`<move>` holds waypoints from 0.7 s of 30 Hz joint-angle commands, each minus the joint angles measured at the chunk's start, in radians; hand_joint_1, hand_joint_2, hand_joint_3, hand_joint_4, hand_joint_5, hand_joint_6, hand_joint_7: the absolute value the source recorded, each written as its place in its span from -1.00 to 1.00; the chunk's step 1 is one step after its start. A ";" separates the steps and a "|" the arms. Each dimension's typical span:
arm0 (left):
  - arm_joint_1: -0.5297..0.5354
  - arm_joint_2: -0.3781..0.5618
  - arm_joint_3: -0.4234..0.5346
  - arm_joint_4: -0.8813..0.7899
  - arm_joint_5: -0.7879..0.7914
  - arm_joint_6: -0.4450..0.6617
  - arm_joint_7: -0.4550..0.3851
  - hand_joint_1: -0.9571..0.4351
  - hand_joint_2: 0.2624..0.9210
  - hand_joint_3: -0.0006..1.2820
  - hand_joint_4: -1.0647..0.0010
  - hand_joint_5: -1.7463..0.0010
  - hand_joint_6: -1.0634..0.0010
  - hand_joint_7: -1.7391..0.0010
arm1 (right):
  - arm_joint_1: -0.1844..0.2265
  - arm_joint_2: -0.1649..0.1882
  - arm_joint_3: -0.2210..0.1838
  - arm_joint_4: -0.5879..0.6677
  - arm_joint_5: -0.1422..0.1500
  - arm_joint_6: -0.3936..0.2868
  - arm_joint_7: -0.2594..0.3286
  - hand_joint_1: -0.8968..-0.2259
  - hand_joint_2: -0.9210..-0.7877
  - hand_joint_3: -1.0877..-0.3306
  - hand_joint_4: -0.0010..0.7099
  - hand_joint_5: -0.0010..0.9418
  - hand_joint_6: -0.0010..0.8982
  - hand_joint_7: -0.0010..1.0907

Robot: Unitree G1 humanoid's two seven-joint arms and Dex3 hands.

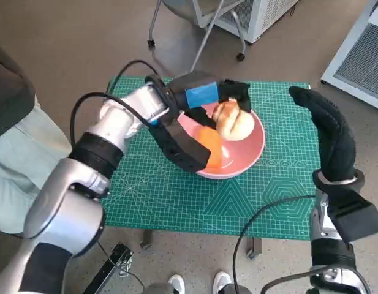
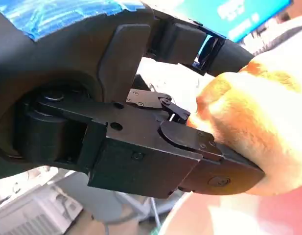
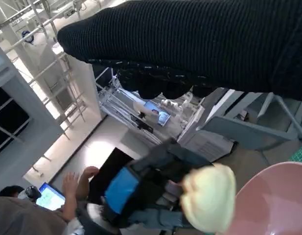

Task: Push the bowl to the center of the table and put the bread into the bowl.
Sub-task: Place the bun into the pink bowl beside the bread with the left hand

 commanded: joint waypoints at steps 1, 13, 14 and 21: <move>-0.028 -0.013 -0.015 0.032 -0.011 0.010 -0.004 0.38 0.99 -0.83 -0.17 -0.32 -0.16 -0.46 | 0.030 -0.003 -0.006 -0.004 -0.003 0.018 -0.011 -0.04 -1.00 -0.33 -0.01 -0.97 -0.90 0.43; -0.015 -0.035 -0.043 0.039 -0.028 0.086 -0.171 0.54 0.96 -0.48 0.29 0.58 0.26 0.39 | 0.036 0.000 -0.005 -0.009 -0.028 0.019 -0.041 -0.02 -1.00 -0.34 -0.01 -0.98 -0.89 0.41; -0.016 -0.035 -0.043 0.035 -0.033 0.089 -0.185 0.55 0.97 -0.49 0.30 0.67 0.25 0.47 | 0.036 0.001 -0.005 -0.009 -0.031 0.018 -0.043 -0.02 -1.00 -0.34 -0.01 -0.98 -0.89 0.41; -0.003 -0.033 -0.020 0.007 -0.074 0.104 -0.249 0.46 1.00 -0.67 0.56 0.98 0.33 0.84 | 0.035 0.001 -0.002 -0.008 -0.049 0.020 -0.057 0.00 -1.00 -0.35 -0.01 -0.98 -0.88 0.40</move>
